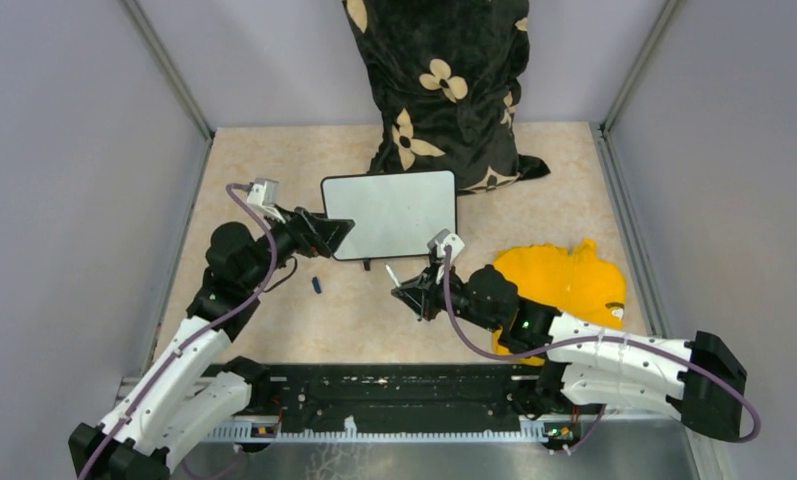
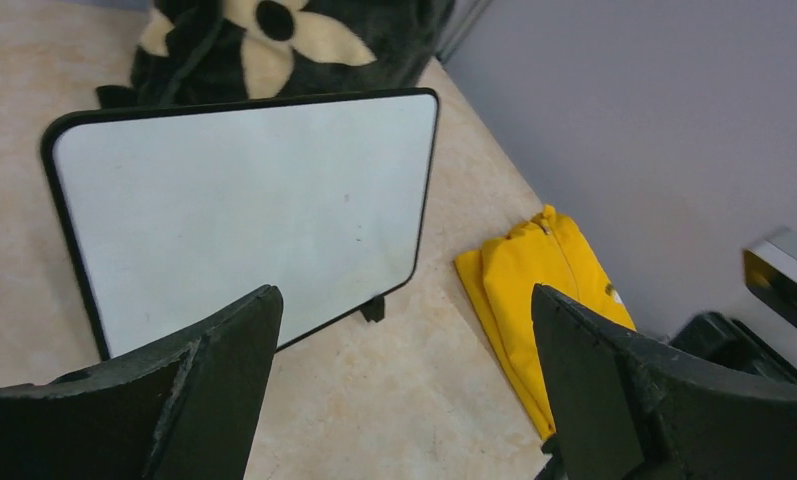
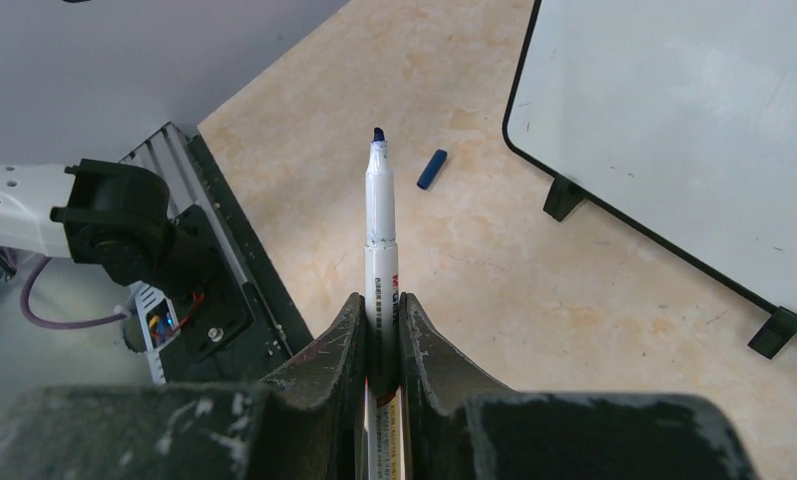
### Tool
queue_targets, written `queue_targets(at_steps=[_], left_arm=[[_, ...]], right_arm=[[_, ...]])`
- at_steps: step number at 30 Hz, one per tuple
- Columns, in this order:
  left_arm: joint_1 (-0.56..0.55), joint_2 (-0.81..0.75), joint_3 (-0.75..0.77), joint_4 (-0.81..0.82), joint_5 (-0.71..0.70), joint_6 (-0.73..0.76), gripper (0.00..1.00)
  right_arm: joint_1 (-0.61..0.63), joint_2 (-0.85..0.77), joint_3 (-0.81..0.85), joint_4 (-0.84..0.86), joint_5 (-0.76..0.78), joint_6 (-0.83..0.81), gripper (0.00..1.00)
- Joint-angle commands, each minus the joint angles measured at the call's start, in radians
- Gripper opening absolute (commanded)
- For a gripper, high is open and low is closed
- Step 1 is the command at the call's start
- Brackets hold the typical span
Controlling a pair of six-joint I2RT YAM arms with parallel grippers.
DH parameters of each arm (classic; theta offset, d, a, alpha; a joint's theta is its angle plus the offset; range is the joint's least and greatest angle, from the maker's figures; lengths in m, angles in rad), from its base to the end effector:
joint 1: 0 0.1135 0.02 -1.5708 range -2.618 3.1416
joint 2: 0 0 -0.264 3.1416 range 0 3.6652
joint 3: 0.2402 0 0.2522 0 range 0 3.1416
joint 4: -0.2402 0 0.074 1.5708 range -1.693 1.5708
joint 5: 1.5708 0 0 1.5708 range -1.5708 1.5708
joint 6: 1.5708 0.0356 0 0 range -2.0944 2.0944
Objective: Write a sentence on the whiteboard
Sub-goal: Adjust the whiteboard marker.
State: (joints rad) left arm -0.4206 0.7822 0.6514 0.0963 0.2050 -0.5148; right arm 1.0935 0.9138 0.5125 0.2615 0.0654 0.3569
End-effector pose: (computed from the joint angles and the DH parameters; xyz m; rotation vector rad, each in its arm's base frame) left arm 0.1725 -0.0851 0.3234 0.0871 1.6756 -0.8805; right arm 0.1014 0.1909 0.2668 -0.6066 1.7154 1.0040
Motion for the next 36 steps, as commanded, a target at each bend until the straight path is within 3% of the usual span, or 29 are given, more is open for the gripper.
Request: queue_targets(at_steps=[1, 5, 11, 21, 31, 36], left_arm=[[-0.023, -0.012, -0.05, 0.167, 0.208, 0.041, 0.99], [-0.028, 0.028, -0.06, 0.264, 0.422, 0.012, 0.99], [-0.03, 0.049, -0.106, 0.446, 0.597, -0.077, 0.98], [-0.041, 0.116, -0.094, 0.503, 0.711, -0.138, 0.91], [-0.065, 0.128, -0.096, 0.539, 0.762, -0.173, 0.86], [-0.074, 0.127, -0.101, 0.563, 0.781, -0.182, 0.78]], right_arm=[[-0.06, 0.0, 0.045, 0.074, -0.092, 0.001, 0.0], [-0.111, -0.023, 0.02, 0.105, -0.157, 0.02, 0.0], [-0.113, -0.021, 0.006, 0.16, -0.213, 0.025, 0.0], [-0.113, -0.029, -0.013, 0.28, -0.267, 0.055, 0.0], [-0.114, 0.072, 0.013, 0.417, -0.393, 0.109, 0.0], [-0.113, 0.104, 0.018, 0.453, -0.424, 0.129, 0.0]])
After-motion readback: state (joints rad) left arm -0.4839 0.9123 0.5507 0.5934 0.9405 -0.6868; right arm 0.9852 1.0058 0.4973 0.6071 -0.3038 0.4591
